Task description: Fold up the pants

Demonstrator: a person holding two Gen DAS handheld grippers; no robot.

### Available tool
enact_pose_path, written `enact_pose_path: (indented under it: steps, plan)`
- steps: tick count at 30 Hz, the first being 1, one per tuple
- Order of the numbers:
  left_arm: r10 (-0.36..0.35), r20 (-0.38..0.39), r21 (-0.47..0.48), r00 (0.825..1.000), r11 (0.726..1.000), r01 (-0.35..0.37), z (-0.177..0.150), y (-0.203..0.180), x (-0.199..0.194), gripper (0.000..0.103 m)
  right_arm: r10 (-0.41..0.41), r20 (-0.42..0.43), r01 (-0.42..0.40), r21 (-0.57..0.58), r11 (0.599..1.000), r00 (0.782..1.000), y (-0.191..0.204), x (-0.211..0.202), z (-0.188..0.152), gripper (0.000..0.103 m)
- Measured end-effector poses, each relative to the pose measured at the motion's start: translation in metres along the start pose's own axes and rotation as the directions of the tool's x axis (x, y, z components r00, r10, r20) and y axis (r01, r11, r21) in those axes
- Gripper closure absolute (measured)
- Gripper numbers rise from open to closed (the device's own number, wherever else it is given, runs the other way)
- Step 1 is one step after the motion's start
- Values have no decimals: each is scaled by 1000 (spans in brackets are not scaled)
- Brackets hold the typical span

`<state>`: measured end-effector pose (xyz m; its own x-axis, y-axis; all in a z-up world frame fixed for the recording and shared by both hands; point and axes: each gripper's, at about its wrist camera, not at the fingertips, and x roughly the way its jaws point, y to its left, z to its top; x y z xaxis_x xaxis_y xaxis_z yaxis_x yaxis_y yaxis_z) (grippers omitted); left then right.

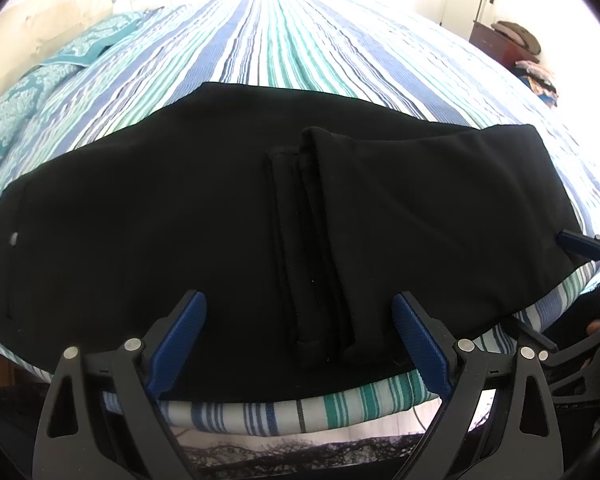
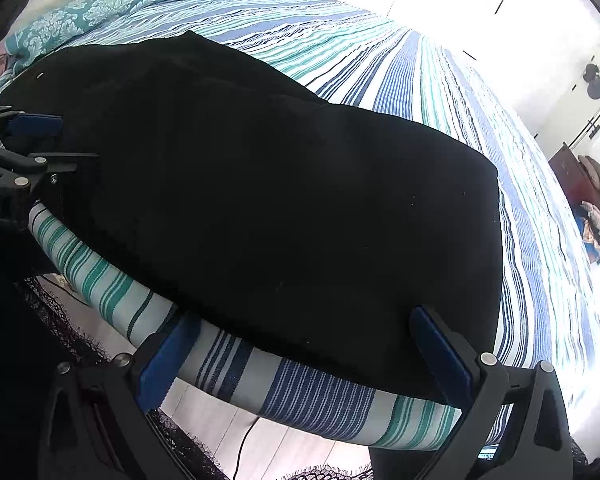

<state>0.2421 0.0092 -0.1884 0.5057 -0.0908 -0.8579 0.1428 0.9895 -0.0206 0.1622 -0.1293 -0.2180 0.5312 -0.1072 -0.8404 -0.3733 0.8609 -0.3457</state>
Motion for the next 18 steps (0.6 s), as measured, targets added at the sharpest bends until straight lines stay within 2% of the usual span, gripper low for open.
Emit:
enact_pose_path:
  steps: [3, 7, 13, 18]
  plan:
    - [-1, 6, 0, 1000, 1000, 1, 0, 1, -1, 8, -3, 10, 3, -15, 1000, 1000, 1, -4, 5, 0]
    - [-1, 17, -3, 1000, 1000, 1, 0, 4, -4, 8, -8, 95, 10, -20, 1000, 995, 1, -22, 9, 0]
    - [3, 44, -46, 999, 999, -1, 0, 15, -12, 9, -35, 260, 26, 39, 999, 965, -11, -55, 19, 0]
    - [-4, 83, -111, 997, 994, 14, 2, 32, -22, 9, -29, 310, -3, 103, 995, 950, -25, -70, 23, 0]
